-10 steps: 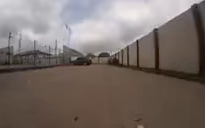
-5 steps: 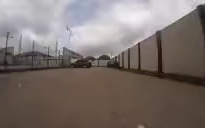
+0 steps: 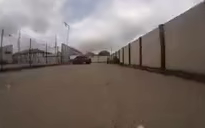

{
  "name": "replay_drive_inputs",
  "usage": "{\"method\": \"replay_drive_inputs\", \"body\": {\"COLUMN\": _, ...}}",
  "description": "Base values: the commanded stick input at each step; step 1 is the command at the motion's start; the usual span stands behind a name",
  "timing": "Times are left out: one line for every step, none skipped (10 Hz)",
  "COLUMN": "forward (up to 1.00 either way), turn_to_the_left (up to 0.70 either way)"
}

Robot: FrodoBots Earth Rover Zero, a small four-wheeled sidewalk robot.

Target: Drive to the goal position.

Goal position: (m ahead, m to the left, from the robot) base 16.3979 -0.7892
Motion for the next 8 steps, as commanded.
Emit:
{"method": "replay_drive_inputs", "body": {"forward": 0.7, "turn_to_the_left": 0.02}}
{"method": "replay_drive_inputs", "body": {"forward": 0.7, "turn_to_the_left": 0.02}}
{"method": "replay_drive_inputs", "body": {"forward": 0.7, "turn_to_the_left": 0.02}}
{"method": "replay_drive_inputs", "body": {"forward": 0.7, "turn_to_the_left": 0.02}}
{"method": "replay_drive_inputs", "body": {"forward": 0.7, "turn_to_the_left": 0.02}}
{"method": "replay_drive_inputs", "body": {"forward": 0.7, "turn_to_the_left": 0.02}}
{"method": "replay_drive_inputs", "body": {"forward": 0.7, "turn_to_the_left": 0.02}}
{"method": "replay_drive_inputs", "body": {"forward": 0.7, "turn_to_the_left": 0.02}}
